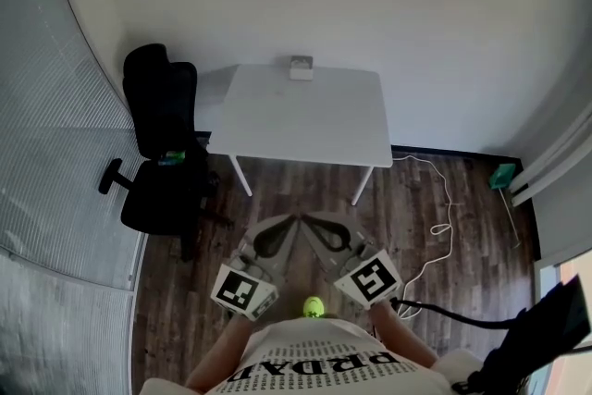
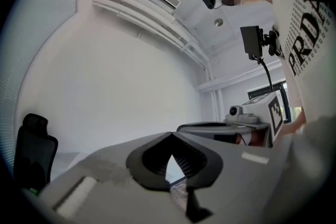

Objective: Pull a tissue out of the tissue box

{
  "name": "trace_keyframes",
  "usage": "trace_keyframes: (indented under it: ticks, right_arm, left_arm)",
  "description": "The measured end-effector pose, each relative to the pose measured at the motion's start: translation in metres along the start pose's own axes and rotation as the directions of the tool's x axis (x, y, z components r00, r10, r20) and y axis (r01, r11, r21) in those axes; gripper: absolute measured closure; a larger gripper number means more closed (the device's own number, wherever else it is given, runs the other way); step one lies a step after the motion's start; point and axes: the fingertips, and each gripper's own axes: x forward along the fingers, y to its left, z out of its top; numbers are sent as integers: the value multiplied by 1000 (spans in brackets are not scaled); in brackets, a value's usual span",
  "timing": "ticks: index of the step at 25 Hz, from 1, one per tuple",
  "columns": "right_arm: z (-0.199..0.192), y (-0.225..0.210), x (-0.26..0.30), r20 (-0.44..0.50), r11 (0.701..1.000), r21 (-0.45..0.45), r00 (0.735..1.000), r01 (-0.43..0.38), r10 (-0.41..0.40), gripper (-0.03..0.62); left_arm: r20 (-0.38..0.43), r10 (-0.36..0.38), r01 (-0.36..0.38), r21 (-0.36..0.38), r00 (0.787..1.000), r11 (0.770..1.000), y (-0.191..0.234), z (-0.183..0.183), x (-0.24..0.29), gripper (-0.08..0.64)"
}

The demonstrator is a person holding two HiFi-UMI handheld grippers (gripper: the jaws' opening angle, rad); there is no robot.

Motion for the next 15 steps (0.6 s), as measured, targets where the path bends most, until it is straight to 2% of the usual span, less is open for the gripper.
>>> trace_keyframes:
  ticks: [6,15]
  right_arm:
    - [-18,-27,-2,-19,999,22,999,-29,30,594]
    - [-30,-59,6,-6,996,82,1000,-28,28,594]
  left_arm:
    - [-28,31,-32,-10,999,999,3,-14,28,569]
    - [-51,40,-42,-34,998,999,17,-25,57,569]
